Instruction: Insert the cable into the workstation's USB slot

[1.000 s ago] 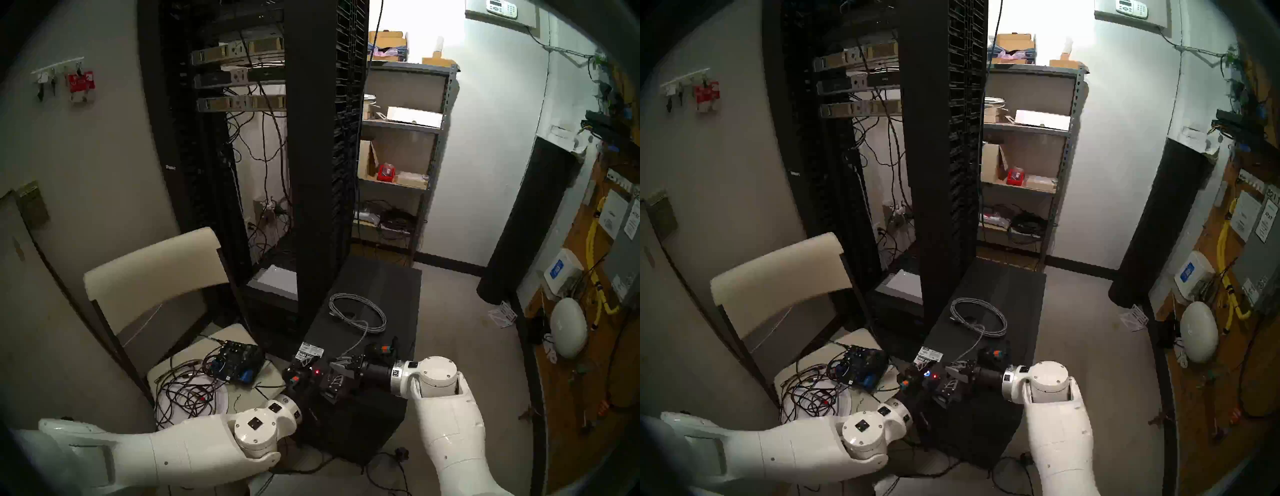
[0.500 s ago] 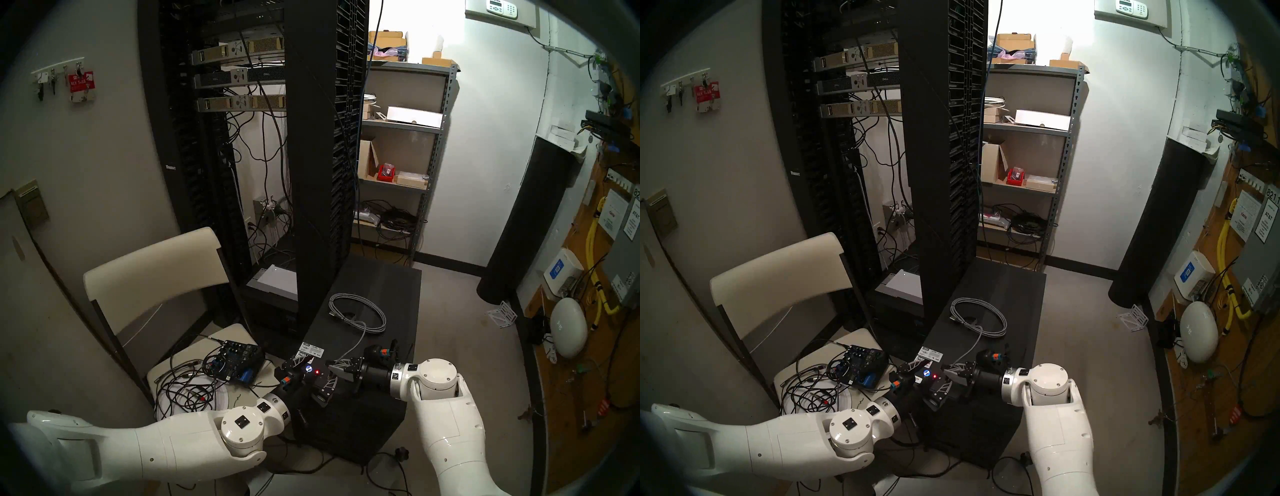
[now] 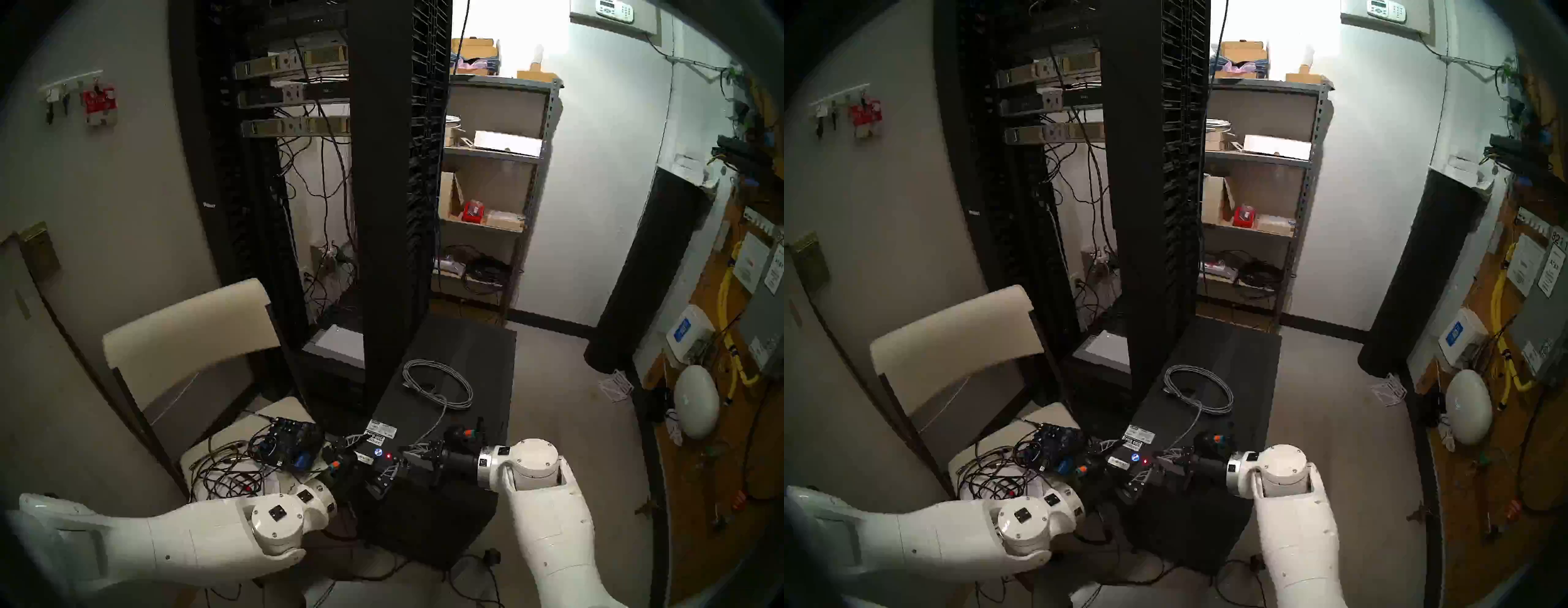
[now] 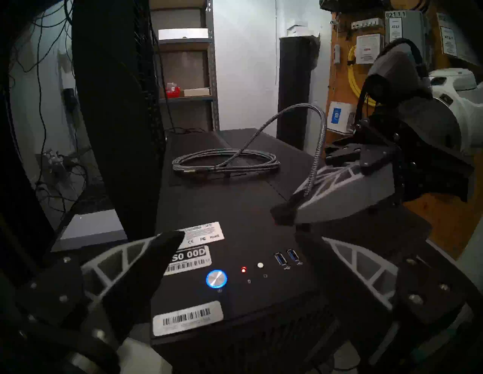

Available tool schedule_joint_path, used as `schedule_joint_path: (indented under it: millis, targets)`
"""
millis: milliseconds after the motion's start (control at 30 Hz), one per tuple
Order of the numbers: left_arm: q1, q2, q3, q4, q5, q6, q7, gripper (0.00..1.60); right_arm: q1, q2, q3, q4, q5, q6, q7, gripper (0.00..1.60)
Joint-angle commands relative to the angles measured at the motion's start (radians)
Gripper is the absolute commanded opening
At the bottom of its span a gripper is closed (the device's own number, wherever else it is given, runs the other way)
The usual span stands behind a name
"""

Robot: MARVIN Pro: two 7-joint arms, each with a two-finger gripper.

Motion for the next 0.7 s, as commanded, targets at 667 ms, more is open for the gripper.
schedule_joint_path:
  millis: [667]
  targets:
    - [-0.011, -0.029, -0.009, 0.011, 0.028, -0.027, 0.04, 1.6, -0.038, -0.022, -0.016, -0.012, 0.024, -0.181, -0.078, 0.0]
